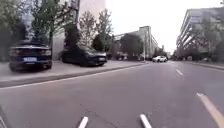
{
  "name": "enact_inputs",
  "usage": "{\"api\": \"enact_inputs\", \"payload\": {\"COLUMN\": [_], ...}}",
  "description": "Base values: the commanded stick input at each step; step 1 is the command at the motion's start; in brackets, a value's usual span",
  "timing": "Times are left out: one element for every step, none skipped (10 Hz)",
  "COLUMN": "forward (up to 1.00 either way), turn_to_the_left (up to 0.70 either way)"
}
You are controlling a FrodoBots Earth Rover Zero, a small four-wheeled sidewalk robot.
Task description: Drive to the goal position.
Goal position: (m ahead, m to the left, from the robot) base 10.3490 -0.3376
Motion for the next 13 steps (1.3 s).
{"api": "enact_inputs", "payload": {"forward": [0.70,0.70,0.70,0.70,0.70,0.70,0.70,0.70,0.70,0.70,0.70,0.70,0.70], "turn_to_the_left": [-0.11,-0.06,-0.02,-0.03,-0.05,-0.05,-0.08,-0.12,-0.14,-0.14,-0.14,-0.14,-0.14]}}
